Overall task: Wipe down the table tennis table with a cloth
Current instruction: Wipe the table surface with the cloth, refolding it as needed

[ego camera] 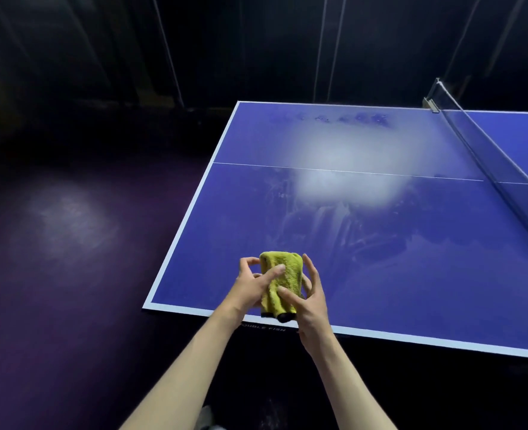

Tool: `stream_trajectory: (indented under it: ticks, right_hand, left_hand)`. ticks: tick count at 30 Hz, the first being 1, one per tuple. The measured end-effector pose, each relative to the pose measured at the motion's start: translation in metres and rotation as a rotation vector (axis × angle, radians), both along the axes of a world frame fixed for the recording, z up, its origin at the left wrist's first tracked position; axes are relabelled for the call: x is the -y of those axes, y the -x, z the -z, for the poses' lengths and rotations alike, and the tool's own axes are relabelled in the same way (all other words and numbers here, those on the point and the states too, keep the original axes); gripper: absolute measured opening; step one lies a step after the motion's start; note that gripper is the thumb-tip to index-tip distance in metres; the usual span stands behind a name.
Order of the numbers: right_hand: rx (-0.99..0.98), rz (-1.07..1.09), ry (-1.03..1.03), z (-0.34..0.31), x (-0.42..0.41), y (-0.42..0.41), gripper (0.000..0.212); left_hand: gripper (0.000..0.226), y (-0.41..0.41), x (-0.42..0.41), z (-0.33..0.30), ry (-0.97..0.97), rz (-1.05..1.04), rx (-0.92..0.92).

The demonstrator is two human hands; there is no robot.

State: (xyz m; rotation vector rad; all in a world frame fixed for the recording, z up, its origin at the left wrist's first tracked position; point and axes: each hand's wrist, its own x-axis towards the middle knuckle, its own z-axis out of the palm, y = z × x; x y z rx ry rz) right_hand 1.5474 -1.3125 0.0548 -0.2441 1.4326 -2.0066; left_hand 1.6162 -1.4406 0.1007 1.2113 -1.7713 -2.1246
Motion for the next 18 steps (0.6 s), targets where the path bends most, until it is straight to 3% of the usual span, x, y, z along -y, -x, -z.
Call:
stream_trajectory:
  ticks: [2,5,8,12,18]
  right_hand:
    - [-0.098,-0.031,-0.030,0.000,-0.002,0.003,0.102]
    - [-0.060,-0.024,-0.073,-0.002,-0.006,0.006,0.106]
    - [0.165,0.035,-0.077,-0.002,-0.011,0.013,0.087]
    - [0.175,-0.024,-0.142,-0.007,-0.015,0.014,0.054]
    - [0.232,-0.232,-0.103,-0.015,-0.016,0.014,0.046]
  left_hand:
    - [0.077,0.003,0.002,0.008,0.107,-0.053,-0.007]
    - [0.049,0.002,0.003,0.012,0.252,-0.074,-0.045]
    - [0.028,0.001,0.005,0.010,0.259,-0.004,-0.114]
    - [0.025,0.000,0.006,-0.001,0.220,0.117,-0.180]
    - [0.026,0.007,0.011,-0.019,0.144,0.181,-0.126]
